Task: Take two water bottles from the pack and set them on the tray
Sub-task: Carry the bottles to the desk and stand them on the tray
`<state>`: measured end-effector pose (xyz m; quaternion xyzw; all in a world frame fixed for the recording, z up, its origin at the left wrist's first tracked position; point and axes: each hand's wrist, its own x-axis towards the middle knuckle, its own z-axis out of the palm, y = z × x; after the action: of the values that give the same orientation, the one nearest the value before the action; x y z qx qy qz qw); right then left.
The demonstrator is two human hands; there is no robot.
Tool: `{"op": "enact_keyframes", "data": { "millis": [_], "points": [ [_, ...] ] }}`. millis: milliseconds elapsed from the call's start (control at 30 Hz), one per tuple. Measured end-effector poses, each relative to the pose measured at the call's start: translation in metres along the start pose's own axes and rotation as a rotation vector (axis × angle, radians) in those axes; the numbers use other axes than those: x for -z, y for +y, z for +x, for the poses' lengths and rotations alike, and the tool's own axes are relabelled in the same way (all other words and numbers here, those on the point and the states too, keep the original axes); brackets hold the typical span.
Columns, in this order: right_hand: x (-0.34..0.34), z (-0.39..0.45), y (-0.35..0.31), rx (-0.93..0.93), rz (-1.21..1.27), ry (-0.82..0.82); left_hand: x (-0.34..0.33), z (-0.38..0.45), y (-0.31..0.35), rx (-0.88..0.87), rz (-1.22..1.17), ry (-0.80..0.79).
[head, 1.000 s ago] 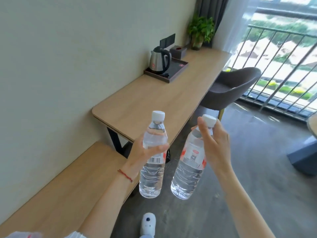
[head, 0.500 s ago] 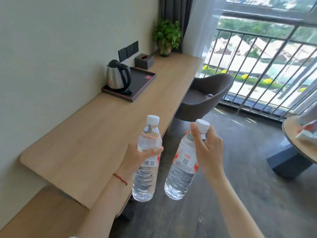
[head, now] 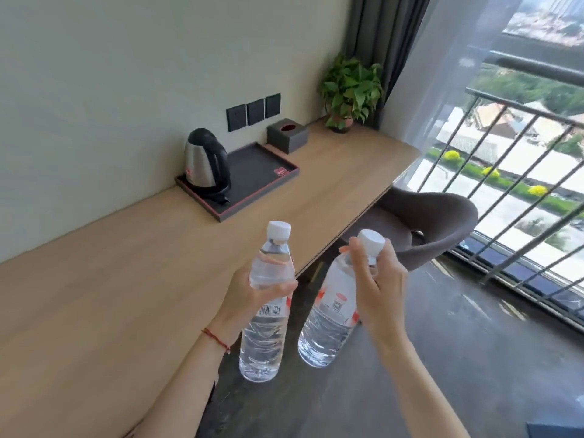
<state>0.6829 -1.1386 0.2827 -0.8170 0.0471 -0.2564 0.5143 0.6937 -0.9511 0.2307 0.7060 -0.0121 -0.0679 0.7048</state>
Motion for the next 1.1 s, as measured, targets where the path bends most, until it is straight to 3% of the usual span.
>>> {"op": "enact_keyframes", "data": {
  "millis": [233, 667, 833, 1100],
  "points": [
    [-0.015, 0.109, 0.05, 0.116, -0.014, -0.096, -0.032, 0.092, 0.002, 0.048, -0.065, 0.126],
    [-0.113, 0.284, 0.125, 0.174, -0.002, -0.319, -0.033, 0.279, -0.007, 0.115, -0.081, 0.353],
    [-0.164, 0.34, 0.159, 0.183, 0.017, -0.511, -0.027, 0.326, -0.018, 0.164, 0.01, 0.467],
    [-0.235, 0.417, 0.205, 0.206, 0.087, -0.956, -0.05, 0.391, -0.043, 0.216, 0.129, 0.775]
  ]
}}
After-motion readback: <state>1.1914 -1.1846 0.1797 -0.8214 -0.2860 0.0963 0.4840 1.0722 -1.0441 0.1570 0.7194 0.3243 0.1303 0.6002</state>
